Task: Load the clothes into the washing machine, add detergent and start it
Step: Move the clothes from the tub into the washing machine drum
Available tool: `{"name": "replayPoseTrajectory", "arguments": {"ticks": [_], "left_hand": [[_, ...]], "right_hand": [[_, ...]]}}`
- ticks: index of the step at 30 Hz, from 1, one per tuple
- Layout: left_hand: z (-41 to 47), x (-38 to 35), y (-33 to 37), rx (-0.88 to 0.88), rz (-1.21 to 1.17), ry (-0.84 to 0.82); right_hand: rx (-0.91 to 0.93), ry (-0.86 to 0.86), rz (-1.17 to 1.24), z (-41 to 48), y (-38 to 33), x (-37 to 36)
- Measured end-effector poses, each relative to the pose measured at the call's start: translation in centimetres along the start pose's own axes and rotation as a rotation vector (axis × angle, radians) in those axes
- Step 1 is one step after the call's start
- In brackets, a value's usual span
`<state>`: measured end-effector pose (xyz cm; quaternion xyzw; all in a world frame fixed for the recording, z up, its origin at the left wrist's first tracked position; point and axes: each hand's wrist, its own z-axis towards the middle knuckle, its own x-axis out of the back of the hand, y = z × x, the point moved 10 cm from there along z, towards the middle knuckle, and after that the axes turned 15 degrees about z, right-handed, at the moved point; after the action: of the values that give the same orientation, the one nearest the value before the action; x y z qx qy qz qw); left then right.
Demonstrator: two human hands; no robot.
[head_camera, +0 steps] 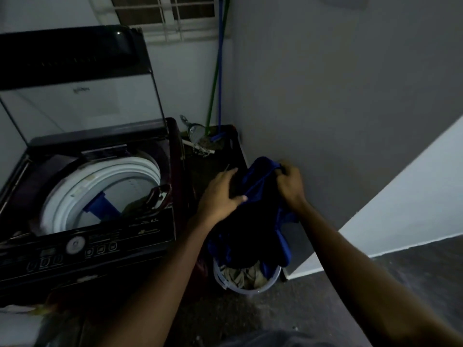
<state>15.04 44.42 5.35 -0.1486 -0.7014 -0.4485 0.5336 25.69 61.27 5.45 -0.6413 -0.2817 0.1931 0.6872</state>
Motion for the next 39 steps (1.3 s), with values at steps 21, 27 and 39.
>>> {"name": "replayPoseTrajectory", "arguments": {"ticks": [21, 27, 39], "left_hand": [[2.4, 9.4, 4.6, 0.274, -0.984, 0.389], [2.2, 12.5, -1.4, 0.321, -0.719, 0.520], [1.1, 0.5, 5.1, -0.091, -0.507, -0.288]], "right_hand": [[-0.140, -0.191, -0.062, -5.1, 4.9, -4.6], [-0.160, 0.099, 0.049, -1.8, 3.8, -0.3], [0.309, -0.079, 0.011, 0.1, -12.1, -4.7]]}}
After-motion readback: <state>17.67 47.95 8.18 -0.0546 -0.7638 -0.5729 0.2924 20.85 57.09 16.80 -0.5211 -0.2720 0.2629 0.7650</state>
